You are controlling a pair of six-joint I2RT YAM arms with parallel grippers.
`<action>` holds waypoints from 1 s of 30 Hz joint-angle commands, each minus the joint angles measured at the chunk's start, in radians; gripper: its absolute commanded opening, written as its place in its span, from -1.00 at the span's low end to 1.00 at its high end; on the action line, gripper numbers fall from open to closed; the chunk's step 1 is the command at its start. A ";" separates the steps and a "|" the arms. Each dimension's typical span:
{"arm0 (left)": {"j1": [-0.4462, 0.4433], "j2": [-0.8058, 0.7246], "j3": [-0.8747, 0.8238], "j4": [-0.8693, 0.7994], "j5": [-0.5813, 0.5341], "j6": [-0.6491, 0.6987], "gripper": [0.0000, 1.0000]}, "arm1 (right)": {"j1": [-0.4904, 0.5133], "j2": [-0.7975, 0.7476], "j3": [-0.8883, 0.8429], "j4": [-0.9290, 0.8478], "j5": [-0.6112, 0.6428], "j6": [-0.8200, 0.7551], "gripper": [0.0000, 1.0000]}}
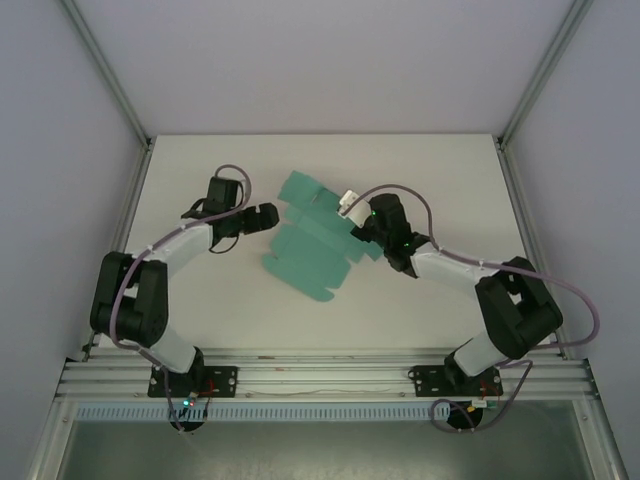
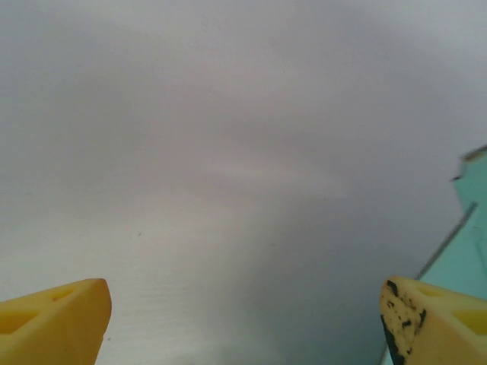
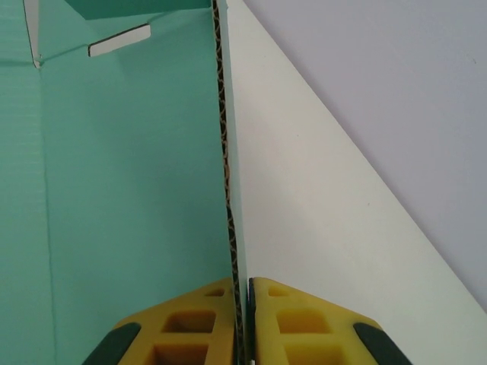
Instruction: Assemble paper box
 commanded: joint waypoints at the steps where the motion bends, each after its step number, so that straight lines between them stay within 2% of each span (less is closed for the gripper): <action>1: -0.003 0.029 0.002 0.088 0.061 0.030 0.79 | -0.013 -0.037 -0.019 0.001 -0.050 0.054 -0.75; 11: -0.004 0.064 -0.038 0.262 0.245 0.024 0.70 | -0.018 -0.025 -0.015 -0.008 -0.108 0.084 -0.75; 14: -0.005 0.073 -0.030 0.231 0.212 0.034 0.56 | -0.018 -0.031 -0.009 -0.009 -0.107 0.080 -0.74; 16: -0.003 0.067 -0.022 0.176 0.129 0.043 0.56 | -0.022 -0.039 -0.007 -0.013 -0.110 0.082 -0.75; 19: 0.001 0.054 -0.024 0.141 0.084 0.065 0.57 | -0.029 -0.048 0.017 -0.083 -0.144 0.095 -0.95; 21: 0.000 0.055 -0.030 0.143 0.091 0.062 0.57 | -0.032 -0.045 0.038 -0.145 -0.157 0.106 -1.00; 23: 0.000 0.058 -0.034 0.154 0.105 0.054 0.57 | -0.046 -0.040 0.044 -0.195 -0.163 0.123 -0.86; 27: 0.000 0.071 -0.036 0.172 0.132 0.049 0.57 | -0.163 -0.013 0.092 -0.341 -0.301 0.216 -0.43; 29: 0.000 0.086 -0.025 0.161 0.136 0.055 0.57 | -0.204 0.015 0.118 -0.389 -0.324 0.246 -0.22; 30: 0.001 0.091 -0.023 0.159 0.135 0.055 0.57 | -0.223 0.039 0.136 -0.425 -0.349 0.245 -0.18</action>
